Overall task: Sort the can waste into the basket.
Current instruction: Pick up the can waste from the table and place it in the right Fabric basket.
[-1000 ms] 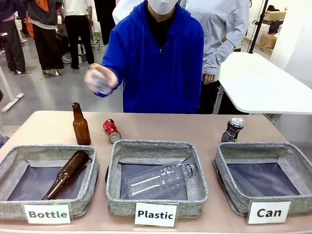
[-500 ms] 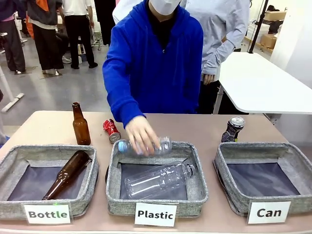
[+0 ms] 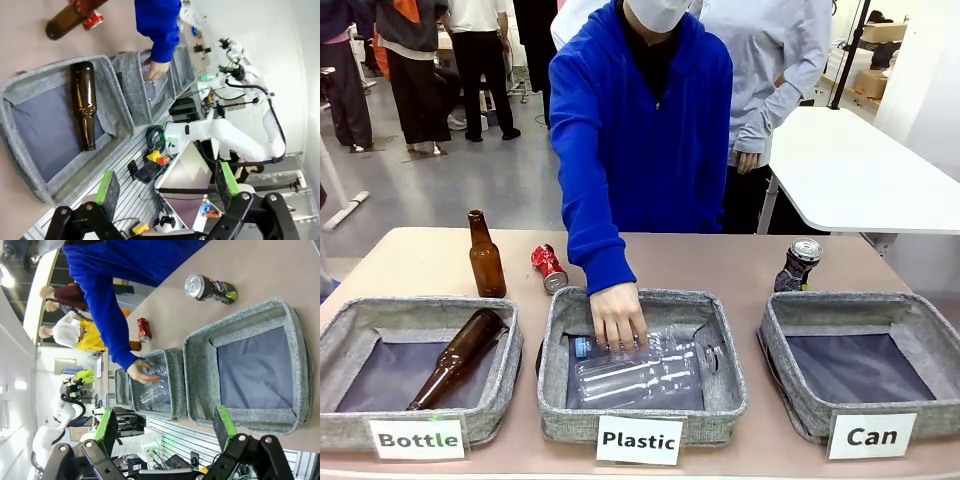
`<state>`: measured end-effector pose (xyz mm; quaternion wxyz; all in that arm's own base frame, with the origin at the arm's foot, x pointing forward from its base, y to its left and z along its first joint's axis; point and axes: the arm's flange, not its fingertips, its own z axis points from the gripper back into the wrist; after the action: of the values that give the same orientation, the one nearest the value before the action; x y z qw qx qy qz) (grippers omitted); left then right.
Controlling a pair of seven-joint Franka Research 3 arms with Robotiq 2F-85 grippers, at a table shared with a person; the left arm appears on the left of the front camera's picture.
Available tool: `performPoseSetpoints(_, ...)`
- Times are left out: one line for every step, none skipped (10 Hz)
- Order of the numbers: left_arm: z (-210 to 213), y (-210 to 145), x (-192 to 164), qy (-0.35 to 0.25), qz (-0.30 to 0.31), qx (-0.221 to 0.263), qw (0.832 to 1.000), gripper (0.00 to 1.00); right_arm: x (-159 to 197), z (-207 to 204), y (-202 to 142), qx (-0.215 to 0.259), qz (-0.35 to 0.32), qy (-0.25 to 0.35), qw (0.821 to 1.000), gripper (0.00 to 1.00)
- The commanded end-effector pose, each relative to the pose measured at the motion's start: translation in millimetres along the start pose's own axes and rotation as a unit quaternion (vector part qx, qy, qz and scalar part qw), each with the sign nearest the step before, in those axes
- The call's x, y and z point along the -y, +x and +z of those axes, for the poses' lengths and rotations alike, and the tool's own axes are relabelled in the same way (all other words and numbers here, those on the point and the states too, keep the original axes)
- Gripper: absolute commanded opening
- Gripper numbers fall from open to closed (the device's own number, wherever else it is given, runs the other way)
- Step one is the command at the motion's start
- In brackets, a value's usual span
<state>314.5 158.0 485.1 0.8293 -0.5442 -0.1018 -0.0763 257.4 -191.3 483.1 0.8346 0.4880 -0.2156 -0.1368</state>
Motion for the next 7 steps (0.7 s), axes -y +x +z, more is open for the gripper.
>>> performPoseSetpoints(-35.6,31.0,54.0,0.059,0.024,-0.017,0.998,1.0,1.0,0.6,1.7,0.006,0.013,0.012,1.0,1.0)
performPoseSetpoints(-54.5,60.7,75.8,0.101,0.056,-0.027,0.993,1.0,1.0,0.6,1.7,0.006,0.013,0.012,1.0,1.0)
performPoseSetpoints(-75.4,89.2,90.9,0.15,0.071,-0.051,0.985,1.0,1.0,0.6,1.7,0.006,0.013,0.012,1.0,1.0)
performPoseSetpoints(-97.8,113.1,100.5,0.184,0.079,-0.076,0.977,1.0,1.0,0.6,1.7,0.006,0.013,0.012,1.0,1.0)
performPoseSetpoints(-126.8,145.4,111.4,0.225,0.083,-0.112,0.964,1.0,1.0,0.6,1.7,0.006,0.013,0.012,1.0,1.0)
performPoseSetpoints(-160.1,175.2,119.6,0.276,0.099,-0.148,0.944,1.0,1.0,0.6,1.7,0.006,0.013,0.012,1.0,1.0)
performPoseSetpoints(-198.6,207.7,126.1,0.35,0.101,-0.205,0.908,1.0,1.0,0.6,1.7,0.006,0.013,0.012,1.0,1.0)
